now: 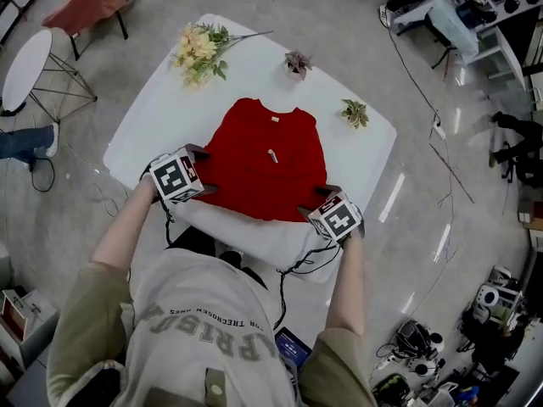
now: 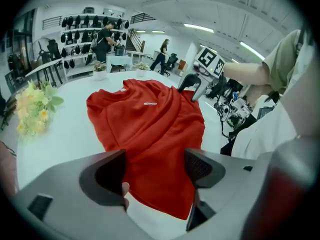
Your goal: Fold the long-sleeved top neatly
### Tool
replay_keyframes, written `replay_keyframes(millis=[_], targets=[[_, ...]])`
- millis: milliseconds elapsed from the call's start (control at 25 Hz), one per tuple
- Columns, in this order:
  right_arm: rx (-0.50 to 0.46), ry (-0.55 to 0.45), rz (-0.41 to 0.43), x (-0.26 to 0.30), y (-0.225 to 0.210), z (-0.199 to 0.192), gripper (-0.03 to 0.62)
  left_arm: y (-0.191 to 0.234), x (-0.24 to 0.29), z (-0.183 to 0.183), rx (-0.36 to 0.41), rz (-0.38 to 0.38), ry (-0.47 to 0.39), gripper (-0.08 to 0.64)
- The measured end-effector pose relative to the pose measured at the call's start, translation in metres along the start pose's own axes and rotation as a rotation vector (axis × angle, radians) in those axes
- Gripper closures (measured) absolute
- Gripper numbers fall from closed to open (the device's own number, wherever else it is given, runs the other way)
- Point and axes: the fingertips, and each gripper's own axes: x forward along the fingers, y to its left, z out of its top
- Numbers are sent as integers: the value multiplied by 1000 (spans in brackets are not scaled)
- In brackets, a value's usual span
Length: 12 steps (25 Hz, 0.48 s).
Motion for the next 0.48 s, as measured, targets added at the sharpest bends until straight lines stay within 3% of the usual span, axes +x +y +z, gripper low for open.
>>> replay_keyframes(millis=[240,480], targets=[[124,-44,53,15,-12,-8,299,9,9,-11,-86,-31,-2,207],[22,-172,-22,-34,1,-3,299,-6,-29,-14,-11,54,-14,207]])
